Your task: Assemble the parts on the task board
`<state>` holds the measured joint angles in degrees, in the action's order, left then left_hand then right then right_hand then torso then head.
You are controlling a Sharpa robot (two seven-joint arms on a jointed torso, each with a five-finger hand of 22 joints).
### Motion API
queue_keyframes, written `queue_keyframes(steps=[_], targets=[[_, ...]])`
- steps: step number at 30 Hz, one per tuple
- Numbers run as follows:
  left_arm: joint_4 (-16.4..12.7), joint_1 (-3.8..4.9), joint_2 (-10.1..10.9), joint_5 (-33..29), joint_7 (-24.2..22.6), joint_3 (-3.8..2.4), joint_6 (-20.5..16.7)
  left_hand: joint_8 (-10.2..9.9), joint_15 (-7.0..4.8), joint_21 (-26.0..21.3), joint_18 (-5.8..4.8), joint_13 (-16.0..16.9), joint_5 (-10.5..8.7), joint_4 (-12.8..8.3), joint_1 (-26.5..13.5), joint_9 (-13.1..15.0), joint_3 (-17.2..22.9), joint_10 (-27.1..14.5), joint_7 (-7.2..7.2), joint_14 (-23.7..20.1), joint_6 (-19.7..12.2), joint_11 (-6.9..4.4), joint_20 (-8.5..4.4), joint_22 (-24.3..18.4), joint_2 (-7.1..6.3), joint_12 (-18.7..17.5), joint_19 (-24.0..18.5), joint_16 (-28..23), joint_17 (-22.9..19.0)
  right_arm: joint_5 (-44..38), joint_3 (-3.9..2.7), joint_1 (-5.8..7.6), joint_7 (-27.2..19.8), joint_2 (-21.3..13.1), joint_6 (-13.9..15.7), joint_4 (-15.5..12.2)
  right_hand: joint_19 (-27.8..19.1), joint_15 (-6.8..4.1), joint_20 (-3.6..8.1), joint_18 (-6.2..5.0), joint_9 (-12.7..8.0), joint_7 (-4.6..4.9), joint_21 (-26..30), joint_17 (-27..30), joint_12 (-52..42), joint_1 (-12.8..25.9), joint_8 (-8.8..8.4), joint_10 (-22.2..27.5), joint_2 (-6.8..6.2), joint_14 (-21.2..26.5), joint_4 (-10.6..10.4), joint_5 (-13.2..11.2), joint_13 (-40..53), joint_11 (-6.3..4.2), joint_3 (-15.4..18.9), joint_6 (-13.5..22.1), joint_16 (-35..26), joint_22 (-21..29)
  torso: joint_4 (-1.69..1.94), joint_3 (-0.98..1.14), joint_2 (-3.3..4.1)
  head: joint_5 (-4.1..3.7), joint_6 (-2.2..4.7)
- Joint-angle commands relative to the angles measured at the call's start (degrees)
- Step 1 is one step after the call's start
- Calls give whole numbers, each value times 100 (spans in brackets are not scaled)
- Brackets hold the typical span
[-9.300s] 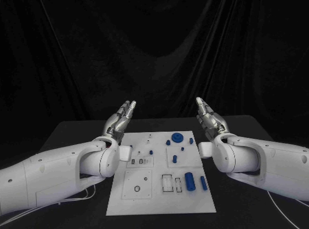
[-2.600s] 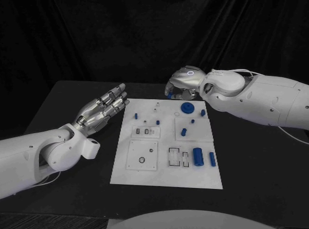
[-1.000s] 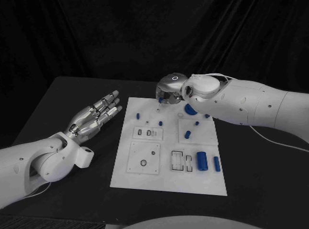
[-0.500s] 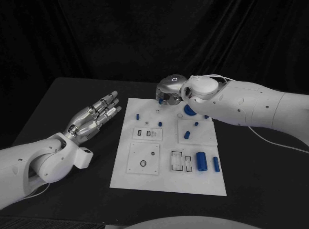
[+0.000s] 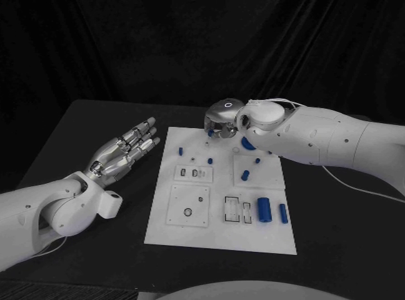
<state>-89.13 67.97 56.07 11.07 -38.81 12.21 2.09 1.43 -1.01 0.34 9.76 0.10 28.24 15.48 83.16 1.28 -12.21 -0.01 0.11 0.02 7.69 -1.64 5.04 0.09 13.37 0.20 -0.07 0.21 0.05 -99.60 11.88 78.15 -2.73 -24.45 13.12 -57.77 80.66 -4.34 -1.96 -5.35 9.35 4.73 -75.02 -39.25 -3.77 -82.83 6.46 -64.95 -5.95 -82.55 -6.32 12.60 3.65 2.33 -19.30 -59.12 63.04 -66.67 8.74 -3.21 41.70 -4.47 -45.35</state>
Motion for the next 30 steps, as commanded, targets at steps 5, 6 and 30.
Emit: queue_keyframes(steps=[5, 6, 30], targets=[[12, 17, -23, 12, -441, -5, 148, 21, 62, -34, 30, -10, 46, -12, 26, 5, 25, 1, 24, -2, 31, 33, 70, -9, 43, -20, 7, -21, -5, -9, -2, -53, 73, 25, -79, 67, -18, 57, -46, 29, -6, 4, -27, 5, 26, 15, -33, 62, -48, 9, -2, 9, -4, -4, -51, 44, 13, -3, 11, 0, 0, -6, -20], [16, 17, -27, 12, -436, -5, 156, 21, 62, -34, 30, -10, 46, -12, 26, 5, 25, 1, 24, -2, 31, 33, 70, -9, 43, -20, 7, -21, -5, -9, -2, -58, 77, 26, -89, 76, -24, 58, -47, 26, -6, 4, -19, 17, 26, 14, -33, 64, -47, 12, -2, 9, -4, -4, -53, 44, 6, 9, 8, 0, -2, -5, -23], [52, 16, -27, 11, -396, -5, 205, 26, 85, -34, 32, -10, 62, -22, 31, 7, 34, 1, 55, -2, 45, 59, 96, -9, 56, -20, 7, -21, -5, 135, -2, 10, -56, -376, 981, -154, -339, 146, -150, -56, -545, -695, 276, 309, -91, 250, -306, 1793, -42, 380, 192, -249, 13, 57, 399, 2263, -201, 233, -3, -6, -18, -13, 4]])
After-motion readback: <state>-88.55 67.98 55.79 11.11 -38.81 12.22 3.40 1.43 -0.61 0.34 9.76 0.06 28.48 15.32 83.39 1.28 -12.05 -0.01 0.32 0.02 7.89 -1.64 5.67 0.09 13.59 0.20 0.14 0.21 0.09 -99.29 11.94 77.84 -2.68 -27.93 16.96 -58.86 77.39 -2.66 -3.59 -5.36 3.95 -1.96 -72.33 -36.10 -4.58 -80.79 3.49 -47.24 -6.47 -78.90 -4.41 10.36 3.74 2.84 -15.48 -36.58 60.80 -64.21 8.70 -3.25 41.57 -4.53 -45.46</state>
